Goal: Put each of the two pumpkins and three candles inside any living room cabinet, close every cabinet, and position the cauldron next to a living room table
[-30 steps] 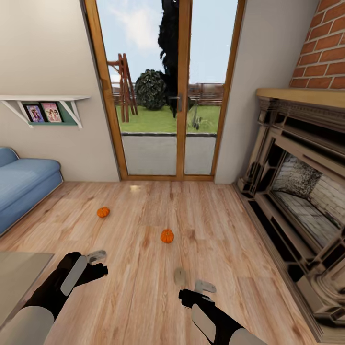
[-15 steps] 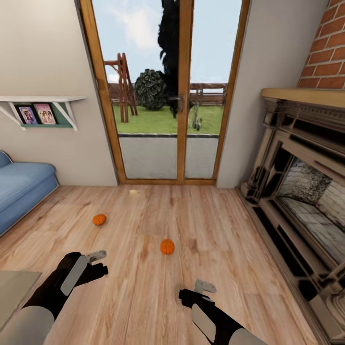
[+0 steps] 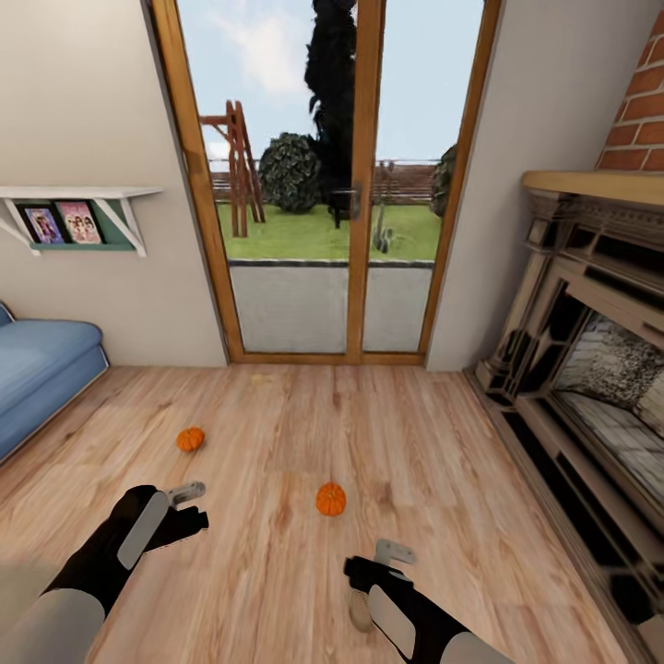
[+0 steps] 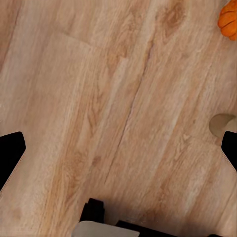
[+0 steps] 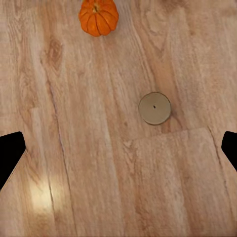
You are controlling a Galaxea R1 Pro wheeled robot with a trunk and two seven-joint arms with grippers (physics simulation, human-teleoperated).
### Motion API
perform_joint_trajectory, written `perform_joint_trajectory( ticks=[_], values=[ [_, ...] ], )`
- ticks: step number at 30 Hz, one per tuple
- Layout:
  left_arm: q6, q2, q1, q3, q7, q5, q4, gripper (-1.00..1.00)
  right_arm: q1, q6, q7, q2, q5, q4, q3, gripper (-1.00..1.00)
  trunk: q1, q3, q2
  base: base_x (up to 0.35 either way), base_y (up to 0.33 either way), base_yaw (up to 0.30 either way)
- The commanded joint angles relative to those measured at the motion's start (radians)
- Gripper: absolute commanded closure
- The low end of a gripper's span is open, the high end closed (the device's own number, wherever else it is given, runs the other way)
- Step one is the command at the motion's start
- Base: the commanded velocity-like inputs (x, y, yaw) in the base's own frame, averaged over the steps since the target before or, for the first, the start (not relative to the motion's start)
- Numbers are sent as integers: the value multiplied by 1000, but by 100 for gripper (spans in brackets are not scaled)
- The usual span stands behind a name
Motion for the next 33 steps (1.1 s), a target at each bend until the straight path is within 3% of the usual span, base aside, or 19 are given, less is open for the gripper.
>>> perform_joint_trajectory(
  ticks=[1,21,33],
  values=[
    [1,1,-1,-4,10,10,-1,-100,-1,4,-8,-1,-3,-2,8,-100,1,-1,-1,314,127,0],
    [1,1,-1,-6,10,10,-1,-100,-1,4,-8,-1,-3,-2,8,-100,1,-1,-1,231,60,0],
    [1,1,0,-6,10,11,-1,-100,-1,4,-8,0,-3,-2,8,-100,1,-1,-1,54,142,0]
  ],
)
